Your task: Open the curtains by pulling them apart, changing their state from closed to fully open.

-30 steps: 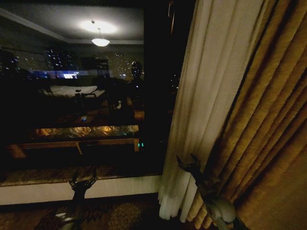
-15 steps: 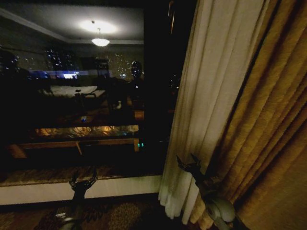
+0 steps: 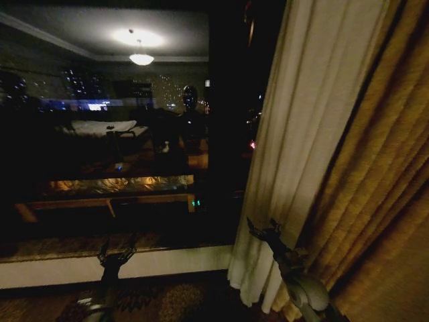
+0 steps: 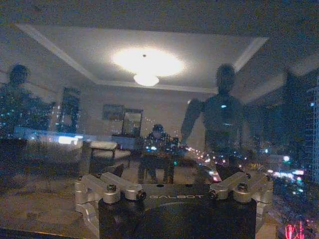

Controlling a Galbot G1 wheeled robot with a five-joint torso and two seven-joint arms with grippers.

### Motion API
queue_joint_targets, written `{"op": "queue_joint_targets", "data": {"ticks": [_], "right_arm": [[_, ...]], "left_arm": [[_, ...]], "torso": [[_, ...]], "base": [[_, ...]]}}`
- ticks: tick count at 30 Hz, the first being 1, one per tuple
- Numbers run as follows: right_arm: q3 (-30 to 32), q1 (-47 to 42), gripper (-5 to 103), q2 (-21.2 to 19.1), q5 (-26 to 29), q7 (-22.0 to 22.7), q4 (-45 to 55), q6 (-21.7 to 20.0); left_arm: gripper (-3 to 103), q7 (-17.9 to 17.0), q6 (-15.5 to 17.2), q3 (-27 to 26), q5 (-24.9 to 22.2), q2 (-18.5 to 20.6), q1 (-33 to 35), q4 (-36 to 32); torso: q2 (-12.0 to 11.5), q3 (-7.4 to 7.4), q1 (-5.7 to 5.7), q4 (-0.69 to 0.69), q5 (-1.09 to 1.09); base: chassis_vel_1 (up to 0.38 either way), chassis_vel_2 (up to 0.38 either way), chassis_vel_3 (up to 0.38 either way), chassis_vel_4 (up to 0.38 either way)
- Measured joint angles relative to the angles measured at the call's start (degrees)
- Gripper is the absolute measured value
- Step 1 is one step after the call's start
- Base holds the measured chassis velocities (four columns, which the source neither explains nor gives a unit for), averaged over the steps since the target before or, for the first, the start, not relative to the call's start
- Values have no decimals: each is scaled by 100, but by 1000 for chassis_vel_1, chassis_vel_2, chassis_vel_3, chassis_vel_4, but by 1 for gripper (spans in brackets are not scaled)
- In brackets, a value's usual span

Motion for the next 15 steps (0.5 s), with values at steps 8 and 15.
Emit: {"op": "queue_joint_targets", "data": {"ticks": [8,15], "right_arm": [[-1,1,100,1,0,1,-2,0],[-1,1,100,1,0,3,-2,0]], "left_arm": [[100,0,0,-1,0,0,0,0],[100,0,0,-1,0,0,0,0]], "torso": [[0,0,0,1,1],[0,0,0,0,2]], "base": [[300,298,-301,-284],[359,345,-355,-345]]}}
